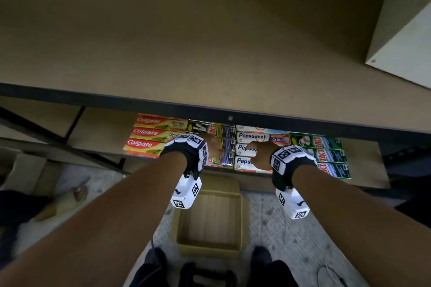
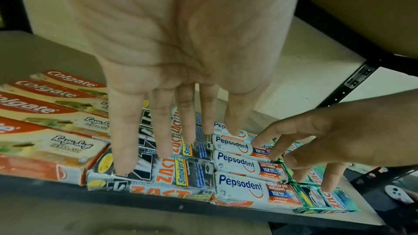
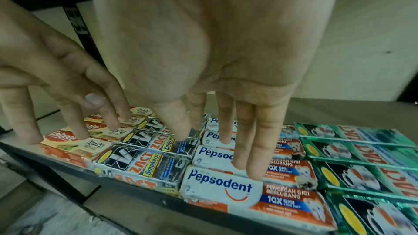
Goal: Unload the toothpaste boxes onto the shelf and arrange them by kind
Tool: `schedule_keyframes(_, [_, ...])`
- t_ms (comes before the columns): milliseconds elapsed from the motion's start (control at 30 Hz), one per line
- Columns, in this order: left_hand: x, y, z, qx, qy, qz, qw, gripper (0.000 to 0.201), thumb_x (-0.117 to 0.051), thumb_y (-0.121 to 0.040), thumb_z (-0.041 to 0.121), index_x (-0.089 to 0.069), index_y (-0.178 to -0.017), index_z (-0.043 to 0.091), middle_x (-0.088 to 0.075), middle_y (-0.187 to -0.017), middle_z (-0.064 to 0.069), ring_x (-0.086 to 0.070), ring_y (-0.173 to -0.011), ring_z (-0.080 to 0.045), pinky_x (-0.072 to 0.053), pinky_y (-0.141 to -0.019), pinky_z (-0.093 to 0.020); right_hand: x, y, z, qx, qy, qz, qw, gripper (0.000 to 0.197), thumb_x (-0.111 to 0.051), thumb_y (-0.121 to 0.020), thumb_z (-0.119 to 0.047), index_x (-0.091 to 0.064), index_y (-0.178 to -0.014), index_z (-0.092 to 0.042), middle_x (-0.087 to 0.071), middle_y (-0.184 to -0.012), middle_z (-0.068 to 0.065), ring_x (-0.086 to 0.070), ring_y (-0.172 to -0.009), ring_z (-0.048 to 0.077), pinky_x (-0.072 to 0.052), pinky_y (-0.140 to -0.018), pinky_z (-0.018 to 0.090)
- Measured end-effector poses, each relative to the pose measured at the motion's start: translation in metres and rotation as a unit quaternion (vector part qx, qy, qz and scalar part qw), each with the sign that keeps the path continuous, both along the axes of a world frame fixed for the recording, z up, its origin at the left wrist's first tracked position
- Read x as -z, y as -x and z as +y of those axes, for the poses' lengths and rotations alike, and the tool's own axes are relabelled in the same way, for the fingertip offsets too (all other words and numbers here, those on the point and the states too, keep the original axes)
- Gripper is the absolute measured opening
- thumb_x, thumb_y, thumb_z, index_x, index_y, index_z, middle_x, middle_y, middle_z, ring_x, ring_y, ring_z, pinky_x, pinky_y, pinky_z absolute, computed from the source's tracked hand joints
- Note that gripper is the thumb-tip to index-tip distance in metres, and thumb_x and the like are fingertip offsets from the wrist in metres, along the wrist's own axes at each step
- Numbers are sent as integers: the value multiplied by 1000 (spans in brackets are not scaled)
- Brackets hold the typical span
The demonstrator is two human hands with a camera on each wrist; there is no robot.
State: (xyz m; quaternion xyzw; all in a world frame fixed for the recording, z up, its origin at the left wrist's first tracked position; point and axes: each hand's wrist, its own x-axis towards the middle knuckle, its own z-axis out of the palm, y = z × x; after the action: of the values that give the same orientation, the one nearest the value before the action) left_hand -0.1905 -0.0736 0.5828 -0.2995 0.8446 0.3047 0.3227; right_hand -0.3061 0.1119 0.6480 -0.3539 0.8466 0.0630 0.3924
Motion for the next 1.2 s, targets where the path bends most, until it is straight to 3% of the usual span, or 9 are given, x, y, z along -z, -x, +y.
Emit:
schedule_keyframes(100, [-49,-13,33,-6,-24,18,1000,35,-62,-91,29,-63,-125,21,-63,-124,-3,-63,-105,-21,-52,-91,-31,3,-6,7,14,-29,-27,999,43,-50,-97,-18,-47,-140,-21,-52,-138,8,-56,-117,27,-45,-82,28])
schedule_keyframes(233, [-32,-31,56,-42,-59,22,997,34,-57,-96,34,-65,-118,11,-66,-114,-9,-61,-86,-23,-50,-78,-28,28,-19,20,63,-28,-56,996,13,-49,-99,-13,-59,-107,-10,-57,-108,10,-60,-97,24,-42,-83,30])
schedule_keyframes(333, [3,-49,75,-84,-109,14,990,27,-57,-97,24,-62,-117,6,-61,-112,-5,-57,-76,-19,-48,-61,-16,54,-28,37,83,-42,-65,994,32,-50,-96,-12,-59,-127,-7,-58,-128,13,-56,-118,31,-46,-97,35])
schedule_keyframes(500, [67,-86,99,-136,-157,-18,978,13,-57,-98,18,-60,-104,7,-56,-93,-5,-59,-63,-6,-38,-42,-11,109,-48,64,165,-29,-127,978,37,-51,-96,-13,-59,-131,-14,-61,-129,13,-60,-116,30,-51,-82,32])
schedule_keyframes(600, [115,-110,111,-170,-175,-47,969,36,-59,-95,32,-61,-122,8,-62,-121,-8,-65,-105,-23,-51,-69,-24,155,-65,71,243,-13,-160,957,35,-50,-96,-9,-57,-130,-11,-62,-126,17,-64,-111,34,-52,-69,30])
schedule_keyframes(700, [168,-131,119,-215,-189,-54,957,34,-61,-93,36,-62,-120,14,-62,-122,-5,-64,-106,-23,-53,-89,-34,216,-86,79,280,-11,-172,944,34,-51,-96,-10,-57,-130,-9,-62,-126,19,-63,-110,37,-55,-72,35])
schedule_keyframes(867, [265,-155,111,-263,-188,-60,944,25,-58,-97,24,-61,-115,7,-61,-119,-11,-58,-106,-25,-42,-63,-21,331,-113,97,297,-43,-186,936,35,-51,-97,-11,-55,-131,-8,-60,-128,19,-62,-111,37,-54,-64,32])
schedule_keyframes(1067, [384,-188,77,-358,-107,-67,925,17,-62,-93,26,-53,-79,21,-51,-78,-2,-48,-64,-16,-50,-77,-32,452,-121,110,319,-87,-157,930,38,-50,-96,-9,-52,-132,0,-57,-129,24,-59,-115,41,-56,-84,46])
schedule_keyframes(1200, [447,-208,64,-399,-47,-85,912,58,-68,-89,27,-42,-137,7,-52,-128,-10,-53,-117,-32,-42,-94,-35,507,-118,111,357,-117,-100,921,57,-62,-86,-32,-41,-136,-14,-52,-134,17,-55,-113,39,-50,-95,52])
